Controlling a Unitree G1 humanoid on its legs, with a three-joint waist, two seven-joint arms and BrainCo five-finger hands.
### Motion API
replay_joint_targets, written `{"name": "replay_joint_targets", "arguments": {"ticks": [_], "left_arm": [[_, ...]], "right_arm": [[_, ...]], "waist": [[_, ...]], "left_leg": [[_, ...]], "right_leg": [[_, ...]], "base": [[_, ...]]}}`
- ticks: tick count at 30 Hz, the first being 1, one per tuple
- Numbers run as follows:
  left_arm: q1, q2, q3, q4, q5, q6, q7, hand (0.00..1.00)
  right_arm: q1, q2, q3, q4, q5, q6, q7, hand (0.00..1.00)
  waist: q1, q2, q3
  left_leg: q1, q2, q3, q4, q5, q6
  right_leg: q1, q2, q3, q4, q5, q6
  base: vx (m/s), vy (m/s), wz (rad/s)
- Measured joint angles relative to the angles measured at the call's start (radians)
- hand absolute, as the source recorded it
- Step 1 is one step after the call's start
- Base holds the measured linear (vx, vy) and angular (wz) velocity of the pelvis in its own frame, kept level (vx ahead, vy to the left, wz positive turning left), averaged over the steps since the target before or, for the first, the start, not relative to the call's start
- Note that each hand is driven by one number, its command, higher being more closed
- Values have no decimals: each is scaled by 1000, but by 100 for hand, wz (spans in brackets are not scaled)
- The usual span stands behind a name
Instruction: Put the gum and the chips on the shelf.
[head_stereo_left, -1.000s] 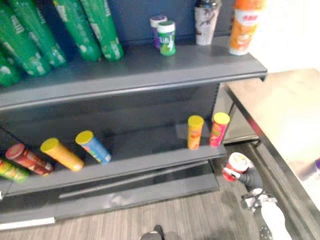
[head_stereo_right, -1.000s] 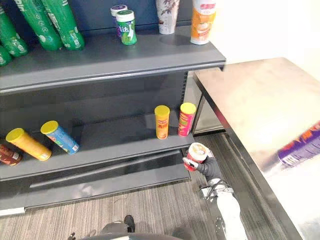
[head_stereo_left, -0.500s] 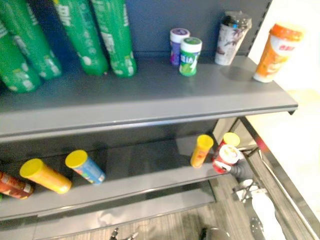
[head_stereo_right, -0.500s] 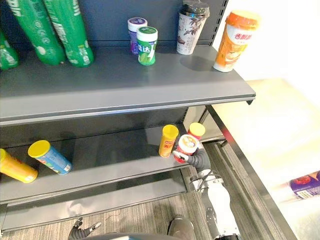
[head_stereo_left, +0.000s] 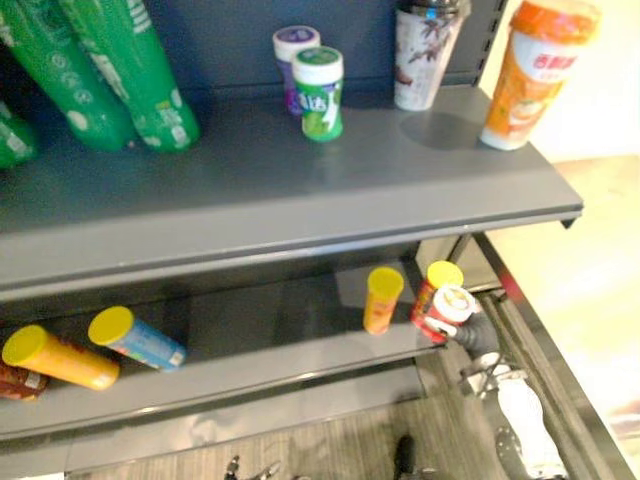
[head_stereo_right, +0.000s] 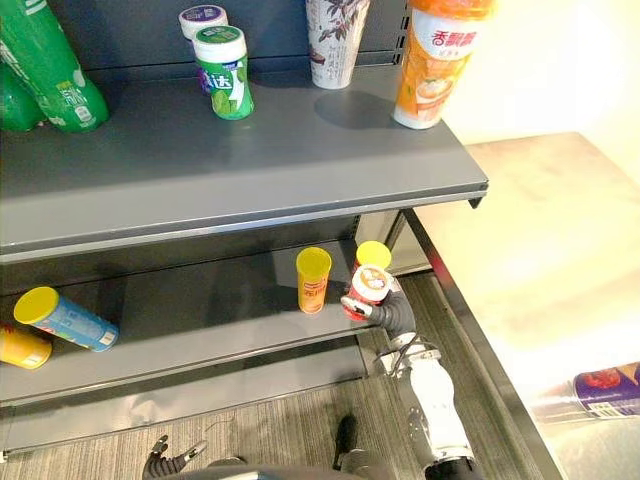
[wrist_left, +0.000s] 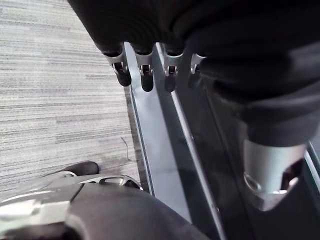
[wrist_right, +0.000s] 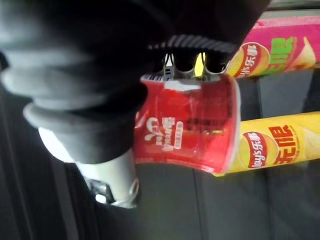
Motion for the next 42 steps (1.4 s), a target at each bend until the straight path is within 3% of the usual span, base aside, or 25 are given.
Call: {"name": "replay_joint_targets", "arguments": {"ticks": [10,17,27,35,42], "left_arm": [[-31,0,0,19,23,-4,3,0],[-52,4,22,46,22,4,10,0],[-72,16,84,56,25,16,-3,0],[-54,13,125,55,39,18,-3,0],[-40,0,121,56,41,39,-1,0]], "right_arm": [[73,2,-33,-10,-2,37,-43,100],[121,1,-196,-34,-1,57,-79,100],[147,-64,-420,-187,19,65,-67,100],[56,-161,-553,-305,64,82,-49,100],[-91,-251,-551,-353,99,105,-35,100]], "waist": [[-8,4,-4],[-55,9,-6],[-84,4,-12],[-96,-32,-39],[-104,-54,-51]], "left_leg": [[33,-8,30,-27,-4,0],[55,-12,81,-27,-14,-3],[84,-18,139,-24,-25,1],[81,-25,139,-22,-28,2],[77,-33,133,-24,-29,6]], "right_leg": [[2,1,26,-5,3,4],[-6,7,78,-5,10,9],[-14,10,140,1,24,11],[-20,10,148,0,24,12],[-22,4,144,0,33,10]], "base": [[4,3,-7],[-6,4,-21],[-42,-11,-19],[-32,-17,-2],[-5,-1,1]]}}
